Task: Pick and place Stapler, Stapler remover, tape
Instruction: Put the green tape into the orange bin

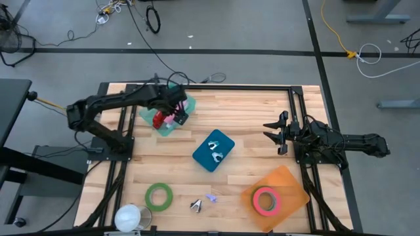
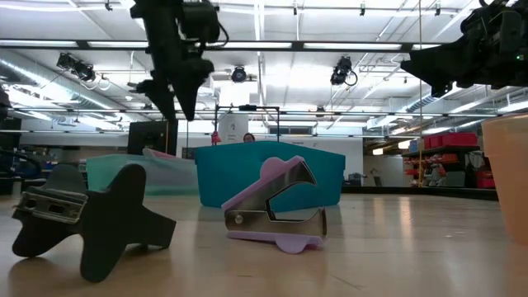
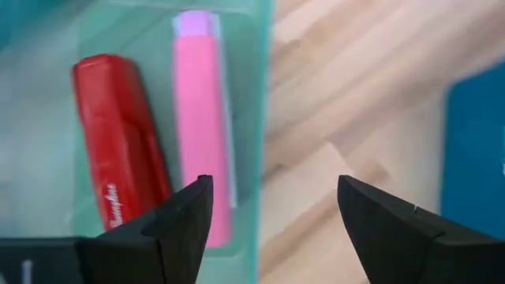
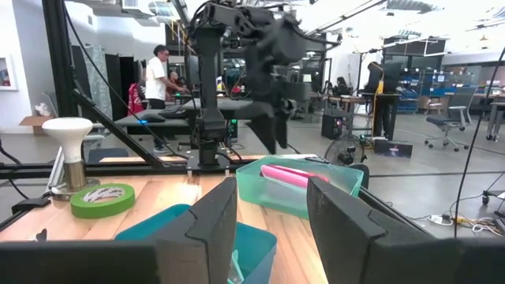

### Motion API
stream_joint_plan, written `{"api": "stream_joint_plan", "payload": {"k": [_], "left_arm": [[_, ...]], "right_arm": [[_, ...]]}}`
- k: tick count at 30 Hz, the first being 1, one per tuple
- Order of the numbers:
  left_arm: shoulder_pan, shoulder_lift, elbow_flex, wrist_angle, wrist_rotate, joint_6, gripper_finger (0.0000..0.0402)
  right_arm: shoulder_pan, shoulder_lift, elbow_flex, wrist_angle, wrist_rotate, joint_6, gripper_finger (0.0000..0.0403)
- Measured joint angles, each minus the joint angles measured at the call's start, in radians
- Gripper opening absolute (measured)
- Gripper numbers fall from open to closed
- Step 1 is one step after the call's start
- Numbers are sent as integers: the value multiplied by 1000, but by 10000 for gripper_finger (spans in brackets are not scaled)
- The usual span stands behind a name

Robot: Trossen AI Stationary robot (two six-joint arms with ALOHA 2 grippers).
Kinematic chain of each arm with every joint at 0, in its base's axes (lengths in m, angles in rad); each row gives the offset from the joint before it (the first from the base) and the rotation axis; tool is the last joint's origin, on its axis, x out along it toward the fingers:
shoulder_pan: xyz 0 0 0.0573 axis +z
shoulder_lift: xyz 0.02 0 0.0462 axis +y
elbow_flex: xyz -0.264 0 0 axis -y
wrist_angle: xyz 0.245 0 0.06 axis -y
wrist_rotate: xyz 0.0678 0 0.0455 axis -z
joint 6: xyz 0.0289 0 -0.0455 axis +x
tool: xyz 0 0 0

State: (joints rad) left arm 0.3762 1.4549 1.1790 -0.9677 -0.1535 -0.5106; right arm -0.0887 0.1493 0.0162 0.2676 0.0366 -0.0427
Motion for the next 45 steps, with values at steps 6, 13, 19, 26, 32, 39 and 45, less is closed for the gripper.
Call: {"api": "stream_joint_plan", "payload": {"k": [6, 13, 19, 26, 32, 39, 45], "left_arm": [[-156, -62, 0, -2, 27, 69, 271], [-399, -99, 0, -9, 119, 141, 271], [-589, -103, 0, -17, 172, 197, 270], [-764, -99, -3, -13, 174, 208, 271], [-858, -94, -77, 14, 167, 204, 271], [-911, -94, -220, 131, 137, 208, 271], [-950, -94, -348, 289, 130, 207, 271]], "right_arm": [[0, 0, 0, 0, 0, 0, 155], [0, 0, 0, 0, 0, 0, 155], [0, 0, 0, 0, 0, 0, 155], [0, 0, 0, 0, 0, 0, 155], [0, 0, 0, 0, 0, 0, 155], [0, 0, 0, 0, 0, 0, 155], [0, 0, 0, 0, 0, 0, 155]]}}
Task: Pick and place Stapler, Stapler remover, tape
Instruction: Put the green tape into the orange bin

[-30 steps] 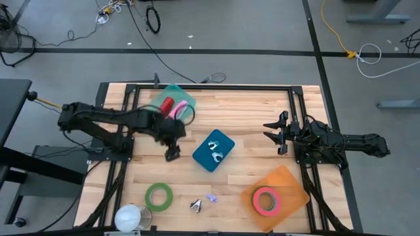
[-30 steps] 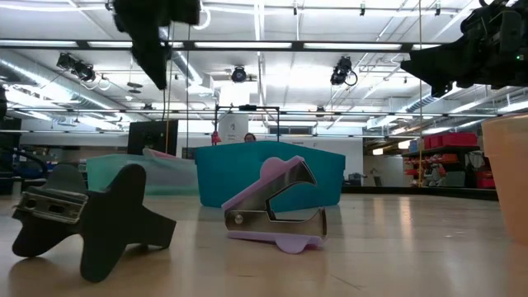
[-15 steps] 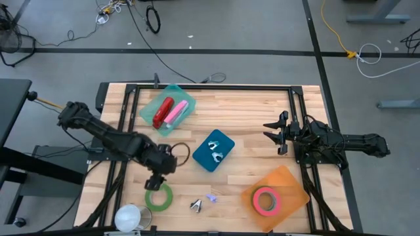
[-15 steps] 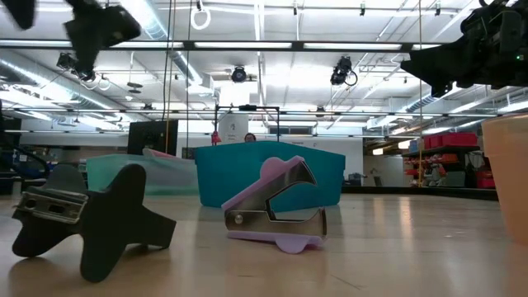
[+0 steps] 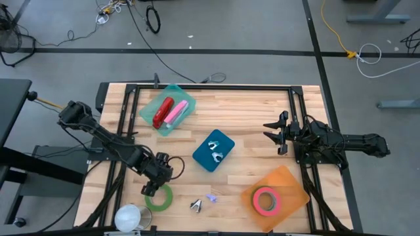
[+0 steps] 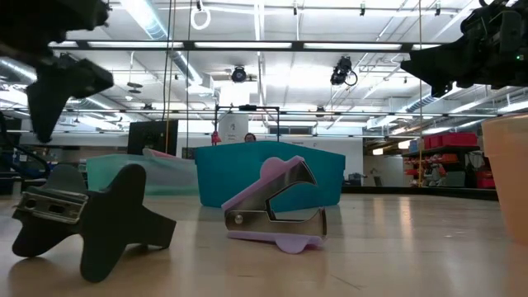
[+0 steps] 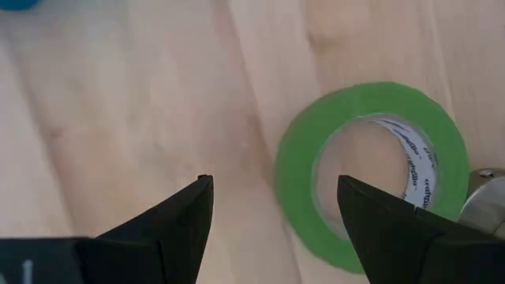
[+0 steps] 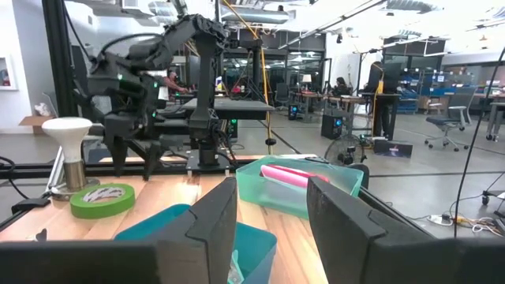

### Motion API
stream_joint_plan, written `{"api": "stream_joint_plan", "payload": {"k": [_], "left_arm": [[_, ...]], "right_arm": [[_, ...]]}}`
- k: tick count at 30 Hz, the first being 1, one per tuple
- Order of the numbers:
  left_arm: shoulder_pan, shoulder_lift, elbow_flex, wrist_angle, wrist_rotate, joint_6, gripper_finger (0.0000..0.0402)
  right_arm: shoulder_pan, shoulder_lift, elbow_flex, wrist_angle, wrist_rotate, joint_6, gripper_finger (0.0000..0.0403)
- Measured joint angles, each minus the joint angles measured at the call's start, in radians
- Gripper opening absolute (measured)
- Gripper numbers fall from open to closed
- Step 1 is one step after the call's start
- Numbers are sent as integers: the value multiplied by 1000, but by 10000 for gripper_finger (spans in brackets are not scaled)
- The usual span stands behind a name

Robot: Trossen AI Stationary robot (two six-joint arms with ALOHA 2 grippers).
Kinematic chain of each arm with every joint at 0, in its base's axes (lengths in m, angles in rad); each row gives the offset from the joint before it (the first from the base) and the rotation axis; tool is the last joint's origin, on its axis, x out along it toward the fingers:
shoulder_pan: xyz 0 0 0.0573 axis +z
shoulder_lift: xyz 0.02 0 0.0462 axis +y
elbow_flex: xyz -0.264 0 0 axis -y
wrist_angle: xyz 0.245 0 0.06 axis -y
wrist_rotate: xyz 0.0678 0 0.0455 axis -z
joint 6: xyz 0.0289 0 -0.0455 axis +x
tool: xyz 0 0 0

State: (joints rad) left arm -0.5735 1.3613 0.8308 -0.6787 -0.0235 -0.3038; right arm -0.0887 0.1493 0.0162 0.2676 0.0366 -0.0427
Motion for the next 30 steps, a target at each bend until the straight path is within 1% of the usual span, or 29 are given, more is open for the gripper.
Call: {"api": "stream_joint_plan", "payload": {"k": [4, 9, 13, 18, 25, 30], "left_arm": [[-24, 0, -56, 90, -12, -55, 271], [-51, 0, -86, 106, -49, -127, 271], [-67, 21, -91, 120, -54, -136, 271], [-84, 73, -91, 169, -44, -131, 270], [-82, 154, -91, 169, -1, -138, 270], [-82, 165, -91, 171, 20, -137, 248]], "right_arm": [[0, 0, 0, 0, 0, 0, 155], [0, 0, 0, 0, 0, 0, 155], [0, 0, 0, 0, 0, 0, 155], [0, 0, 0, 0, 0, 0, 155], [0, 0, 0, 0, 0, 0, 155], [0, 0, 0, 0, 0, 0, 155]]}}
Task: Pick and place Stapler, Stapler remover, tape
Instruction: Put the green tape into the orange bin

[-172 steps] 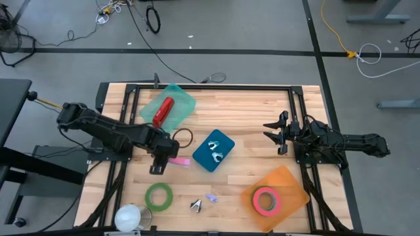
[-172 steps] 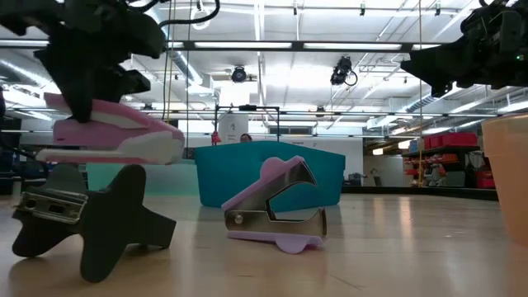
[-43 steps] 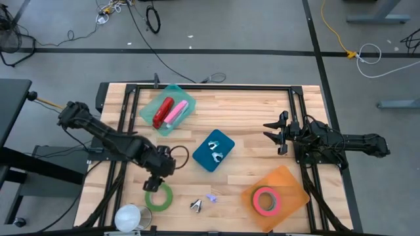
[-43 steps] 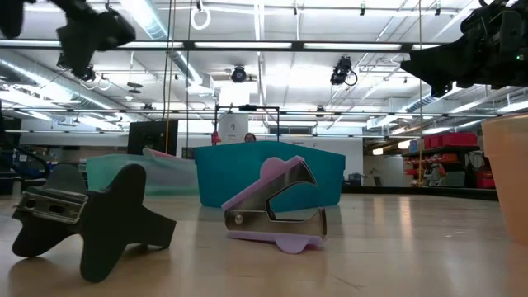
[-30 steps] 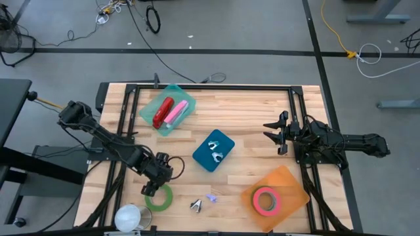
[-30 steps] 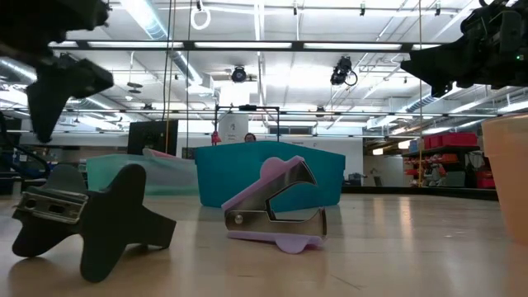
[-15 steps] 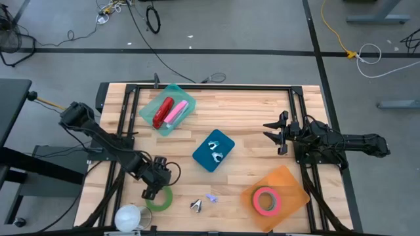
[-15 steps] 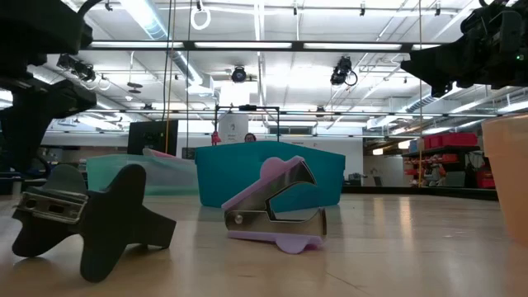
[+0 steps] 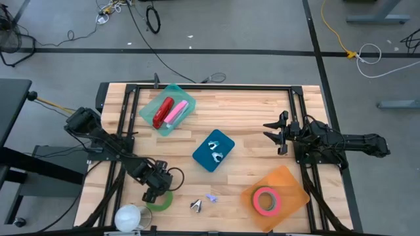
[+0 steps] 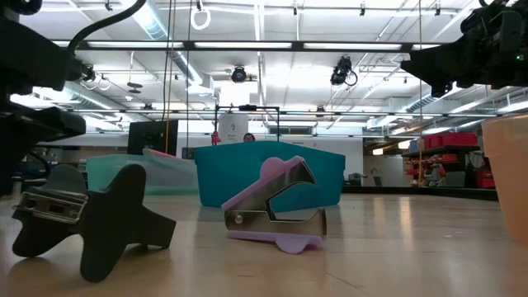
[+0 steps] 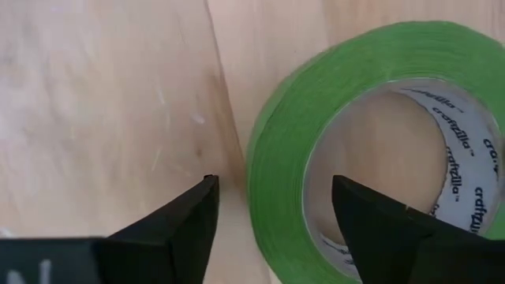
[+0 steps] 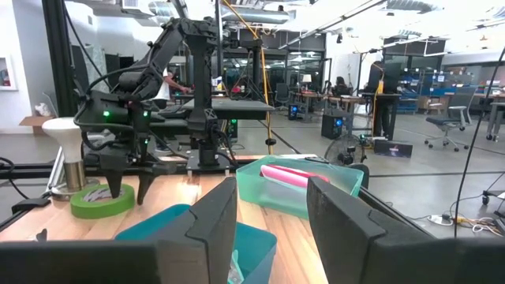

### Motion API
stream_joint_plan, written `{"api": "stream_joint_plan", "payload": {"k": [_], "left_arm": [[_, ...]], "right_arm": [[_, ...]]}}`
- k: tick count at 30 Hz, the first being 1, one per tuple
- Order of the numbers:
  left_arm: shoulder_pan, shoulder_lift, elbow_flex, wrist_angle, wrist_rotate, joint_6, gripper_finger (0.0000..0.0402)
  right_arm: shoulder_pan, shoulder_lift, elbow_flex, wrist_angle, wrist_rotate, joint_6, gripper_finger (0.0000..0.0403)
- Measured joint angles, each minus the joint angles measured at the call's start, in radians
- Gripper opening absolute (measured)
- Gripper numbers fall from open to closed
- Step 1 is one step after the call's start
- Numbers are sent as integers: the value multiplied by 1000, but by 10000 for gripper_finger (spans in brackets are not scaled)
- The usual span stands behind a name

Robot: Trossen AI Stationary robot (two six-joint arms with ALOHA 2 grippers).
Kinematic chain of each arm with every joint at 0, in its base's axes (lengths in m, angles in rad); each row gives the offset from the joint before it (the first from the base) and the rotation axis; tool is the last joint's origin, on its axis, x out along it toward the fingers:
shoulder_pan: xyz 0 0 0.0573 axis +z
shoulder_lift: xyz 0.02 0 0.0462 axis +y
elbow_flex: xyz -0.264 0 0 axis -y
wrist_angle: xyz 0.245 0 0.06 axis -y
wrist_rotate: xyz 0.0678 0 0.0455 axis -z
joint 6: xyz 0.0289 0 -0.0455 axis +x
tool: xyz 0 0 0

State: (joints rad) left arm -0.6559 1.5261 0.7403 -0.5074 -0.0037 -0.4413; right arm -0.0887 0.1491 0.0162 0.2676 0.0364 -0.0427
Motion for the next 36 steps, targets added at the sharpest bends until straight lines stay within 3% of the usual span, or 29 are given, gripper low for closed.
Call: {"api": "stream_joint_plan", "payload": {"k": [10, 22, 30, 36], "left_arm": [[0, 0, 0, 0, 1, 7, 173], [2, 0, 0, 35, 0, 8, 113], [32, 0, 14, 20, -3, 8, 99], [66, -1, 117, -105, -40, 93, 99]], "right_arm": [[0, 0, 0, 0, 0, 0, 155], [0, 0, 0, 0, 0, 0, 155], [0, 0, 0, 0, 0, 0, 155], [0, 0, 0, 0, 0, 0, 155]]}}
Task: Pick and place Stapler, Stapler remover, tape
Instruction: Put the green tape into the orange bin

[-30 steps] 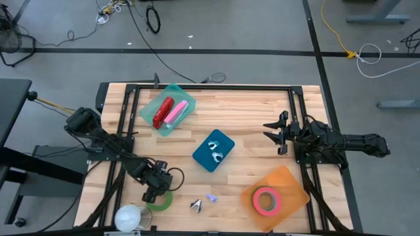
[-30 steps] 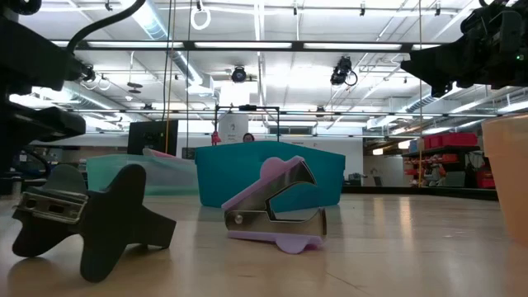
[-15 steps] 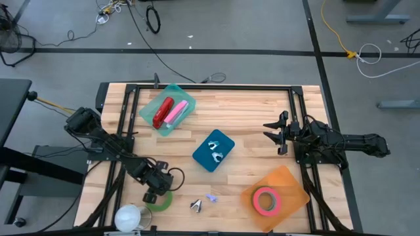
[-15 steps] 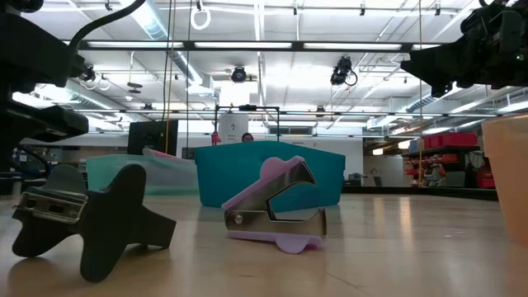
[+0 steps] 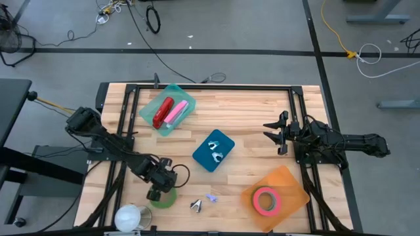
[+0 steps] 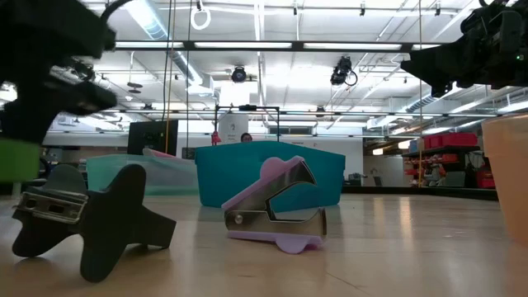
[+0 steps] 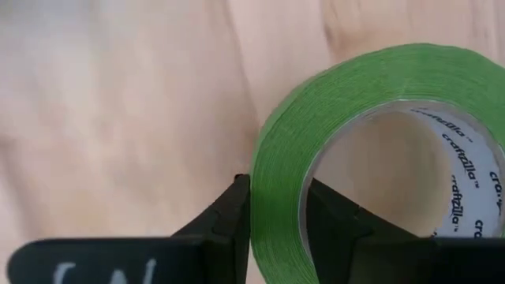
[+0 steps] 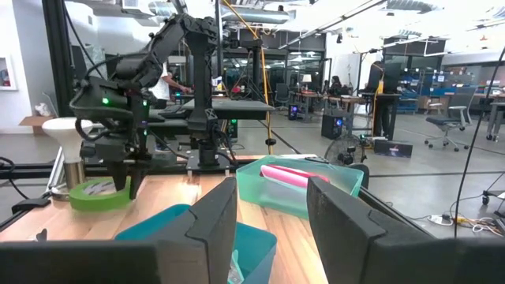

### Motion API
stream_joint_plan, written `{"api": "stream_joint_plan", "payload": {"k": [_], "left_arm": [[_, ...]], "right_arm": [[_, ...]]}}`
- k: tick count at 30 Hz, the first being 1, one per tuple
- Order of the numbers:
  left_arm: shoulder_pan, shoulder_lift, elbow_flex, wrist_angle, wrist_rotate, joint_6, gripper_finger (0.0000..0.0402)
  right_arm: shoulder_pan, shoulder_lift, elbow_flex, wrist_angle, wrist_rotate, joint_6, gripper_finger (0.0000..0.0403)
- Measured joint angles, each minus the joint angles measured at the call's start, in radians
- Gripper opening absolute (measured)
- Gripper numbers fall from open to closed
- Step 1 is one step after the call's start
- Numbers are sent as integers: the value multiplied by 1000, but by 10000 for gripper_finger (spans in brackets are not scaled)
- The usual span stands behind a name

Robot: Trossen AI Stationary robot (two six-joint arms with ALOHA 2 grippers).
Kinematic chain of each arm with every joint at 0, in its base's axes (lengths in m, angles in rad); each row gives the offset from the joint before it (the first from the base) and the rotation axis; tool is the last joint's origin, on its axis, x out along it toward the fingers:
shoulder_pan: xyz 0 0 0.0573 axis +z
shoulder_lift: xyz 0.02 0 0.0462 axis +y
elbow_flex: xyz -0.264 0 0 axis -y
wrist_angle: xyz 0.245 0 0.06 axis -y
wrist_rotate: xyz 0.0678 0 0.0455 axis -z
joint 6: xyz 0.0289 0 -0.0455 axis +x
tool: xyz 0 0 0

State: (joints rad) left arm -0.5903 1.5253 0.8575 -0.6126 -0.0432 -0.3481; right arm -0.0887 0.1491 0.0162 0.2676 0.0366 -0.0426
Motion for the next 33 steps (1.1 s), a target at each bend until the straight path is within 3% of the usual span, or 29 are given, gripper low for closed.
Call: {"api": "stream_joint_plan", "payload": {"k": [8, 14, 26, 33], "left_arm": [[94, -1, 166, -235, -96, 185, 99], [203, -1, 287, -317, -144, 322, 99], [468, -1, 491, -301, -144, 514, 99], [591, -1, 565, -193, -122, 570, 99]], "right_arm": [[0, 0, 0, 0, 0, 0, 155], [0, 0, 0, 0, 0, 0, 155], [0, 0, 0, 0, 0, 0, 155], [0, 0, 0, 0, 0, 0, 155]]}}
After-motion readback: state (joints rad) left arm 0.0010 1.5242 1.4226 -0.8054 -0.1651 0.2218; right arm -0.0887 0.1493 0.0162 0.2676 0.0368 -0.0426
